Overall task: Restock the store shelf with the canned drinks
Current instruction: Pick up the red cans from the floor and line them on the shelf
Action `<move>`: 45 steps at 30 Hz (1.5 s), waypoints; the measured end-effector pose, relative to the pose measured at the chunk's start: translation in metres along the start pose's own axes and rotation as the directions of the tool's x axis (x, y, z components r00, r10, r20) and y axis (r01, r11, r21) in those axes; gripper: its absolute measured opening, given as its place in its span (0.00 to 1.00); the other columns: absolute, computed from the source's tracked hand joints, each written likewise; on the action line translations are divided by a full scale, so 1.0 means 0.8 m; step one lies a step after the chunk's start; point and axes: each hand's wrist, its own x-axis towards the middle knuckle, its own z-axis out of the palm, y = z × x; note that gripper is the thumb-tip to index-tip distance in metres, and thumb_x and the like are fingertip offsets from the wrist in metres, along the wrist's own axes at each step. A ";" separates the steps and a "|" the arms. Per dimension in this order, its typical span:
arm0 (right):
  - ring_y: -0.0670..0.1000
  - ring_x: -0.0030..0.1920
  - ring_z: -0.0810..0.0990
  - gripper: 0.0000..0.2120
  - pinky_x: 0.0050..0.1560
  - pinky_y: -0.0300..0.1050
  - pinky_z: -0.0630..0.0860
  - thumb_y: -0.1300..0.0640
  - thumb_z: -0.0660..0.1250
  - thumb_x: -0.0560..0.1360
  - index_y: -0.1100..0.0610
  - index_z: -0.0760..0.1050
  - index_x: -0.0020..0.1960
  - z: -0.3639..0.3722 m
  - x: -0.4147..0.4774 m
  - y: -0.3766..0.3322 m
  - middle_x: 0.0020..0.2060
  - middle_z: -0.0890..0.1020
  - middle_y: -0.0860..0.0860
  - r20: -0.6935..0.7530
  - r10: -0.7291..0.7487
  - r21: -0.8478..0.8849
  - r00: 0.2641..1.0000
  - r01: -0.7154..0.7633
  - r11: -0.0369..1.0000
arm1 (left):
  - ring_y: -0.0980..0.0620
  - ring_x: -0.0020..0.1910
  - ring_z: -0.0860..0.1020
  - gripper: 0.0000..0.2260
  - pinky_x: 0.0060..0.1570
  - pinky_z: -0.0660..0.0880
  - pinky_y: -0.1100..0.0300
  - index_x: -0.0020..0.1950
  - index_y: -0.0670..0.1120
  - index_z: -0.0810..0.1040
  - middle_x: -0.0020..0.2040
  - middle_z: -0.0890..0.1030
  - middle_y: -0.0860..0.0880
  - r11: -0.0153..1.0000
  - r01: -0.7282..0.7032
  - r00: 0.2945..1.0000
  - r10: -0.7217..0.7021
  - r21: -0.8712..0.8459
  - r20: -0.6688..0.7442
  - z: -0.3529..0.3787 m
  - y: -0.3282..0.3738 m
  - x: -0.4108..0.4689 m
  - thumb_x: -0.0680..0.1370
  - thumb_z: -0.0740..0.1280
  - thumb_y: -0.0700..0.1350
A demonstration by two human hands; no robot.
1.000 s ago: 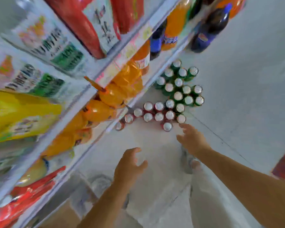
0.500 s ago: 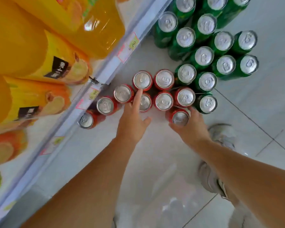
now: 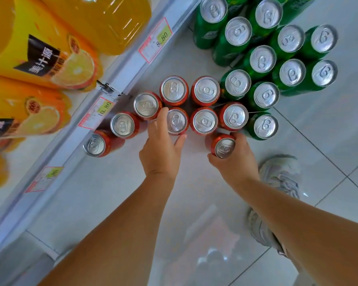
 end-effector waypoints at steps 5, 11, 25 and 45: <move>0.54 0.55 0.76 0.34 0.51 0.46 0.73 0.50 0.76 0.66 0.51 0.65 0.67 0.001 0.002 0.005 0.60 0.75 0.50 0.013 -0.024 -0.038 1.000 0.025 0.999 | 0.43 0.60 0.77 0.35 0.48 0.74 0.49 0.74 0.56 0.62 0.71 0.68 0.49 0.996 0.074 0.997 -0.073 0.040 -0.020 0.009 0.009 0.010 0.72 0.74 0.57; 0.52 0.46 0.75 0.29 0.45 0.44 0.71 0.49 0.76 0.65 0.50 0.64 0.59 -0.029 -0.026 -0.013 0.48 0.76 0.48 0.026 -0.014 -0.053 1.000 0.015 0.998 | 0.49 0.58 0.78 0.30 0.55 0.76 0.50 0.64 0.56 0.72 0.59 0.79 0.55 0.982 0.093 0.991 -0.076 -0.164 0.106 -0.022 -0.014 -0.009 0.65 0.77 0.58; 0.39 0.47 0.76 0.30 0.40 0.25 0.67 0.51 0.78 0.60 0.38 0.67 0.55 -0.308 -0.361 -0.289 0.49 0.76 0.43 0.152 -0.419 0.076 0.895 0.412 0.908 | 0.54 0.48 0.80 0.26 0.45 0.78 0.53 0.54 0.54 0.72 0.49 0.80 0.54 0.878 -0.087 0.995 0.055 -0.471 -0.081 -0.479 0.104 -0.207 0.63 0.82 0.52; 0.40 0.51 0.79 0.31 0.49 0.37 0.76 0.41 0.73 0.56 0.38 0.67 0.57 -0.570 -0.850 -0.605 0.50 0.79 0.37 -0.078 -0.969 0.319 0.234 0.927 0.198 | 0.65 0.55 0.78 0.28 0.51 0.70 0.76 0.58 0.61 0.75 0.55 0.79 0.66 0.718 -0.541 0.720 0.127 -0.438 -0.682 -1.045 0.227 -0.560 0.58 0.73 0.57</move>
